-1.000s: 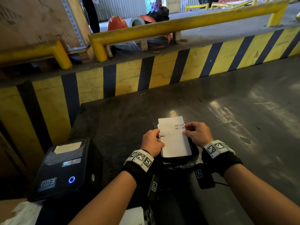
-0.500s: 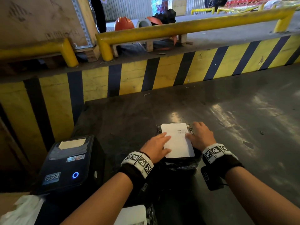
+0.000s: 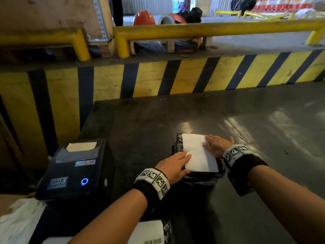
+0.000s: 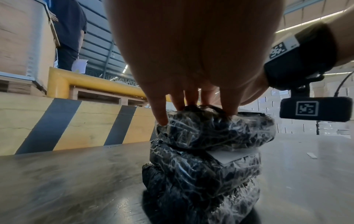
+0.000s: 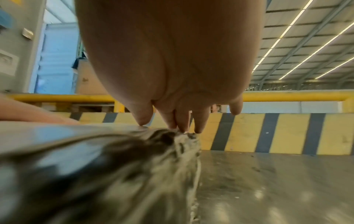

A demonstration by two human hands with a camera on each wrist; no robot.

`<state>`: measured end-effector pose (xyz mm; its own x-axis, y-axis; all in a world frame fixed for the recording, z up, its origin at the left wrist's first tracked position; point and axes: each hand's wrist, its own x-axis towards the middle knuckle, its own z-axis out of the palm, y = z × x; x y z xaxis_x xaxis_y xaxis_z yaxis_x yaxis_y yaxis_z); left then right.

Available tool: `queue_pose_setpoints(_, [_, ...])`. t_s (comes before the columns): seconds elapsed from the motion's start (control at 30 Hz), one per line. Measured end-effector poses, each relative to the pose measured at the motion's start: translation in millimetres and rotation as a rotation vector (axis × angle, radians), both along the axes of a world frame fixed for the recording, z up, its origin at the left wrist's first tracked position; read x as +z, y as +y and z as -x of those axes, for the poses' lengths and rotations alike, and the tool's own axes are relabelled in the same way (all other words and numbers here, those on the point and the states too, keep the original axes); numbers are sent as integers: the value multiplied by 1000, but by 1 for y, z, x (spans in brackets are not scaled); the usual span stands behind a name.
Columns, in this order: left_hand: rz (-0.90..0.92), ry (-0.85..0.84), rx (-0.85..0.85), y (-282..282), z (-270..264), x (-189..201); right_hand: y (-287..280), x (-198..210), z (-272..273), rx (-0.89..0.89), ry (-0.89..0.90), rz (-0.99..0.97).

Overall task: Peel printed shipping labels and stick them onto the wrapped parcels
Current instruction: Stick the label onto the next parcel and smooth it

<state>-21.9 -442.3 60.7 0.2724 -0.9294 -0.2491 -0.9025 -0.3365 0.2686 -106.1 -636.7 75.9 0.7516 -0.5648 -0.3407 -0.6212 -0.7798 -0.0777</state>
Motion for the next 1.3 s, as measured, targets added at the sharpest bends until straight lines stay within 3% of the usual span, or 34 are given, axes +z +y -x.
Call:
queue_pose_setpoints(0.17, [41,-26,-12,1,1,-5,9,8,-29,58,-23,88])
queue_pose_setpoints(0.33, [109,-55,-33,0,-2,-16,38,2,-48,196,-19,37])
queue_pose_setpoints(0.57, [53,-28,-16,0,0,-10,-6,3,-24,-40,92,23])
queue_pose_setpoints(0.83, [61,-10,5,3,3,-2,47,9,-42,268,47,92])
queue_pose_setpoints(1.07, [-43,6,16,1,5,4,-14,3,-6,-70,90,17])
queue_pose_setpoints(1.3, [-26,15,16,-1,6,9,42,-1,-21,232,-32,55])
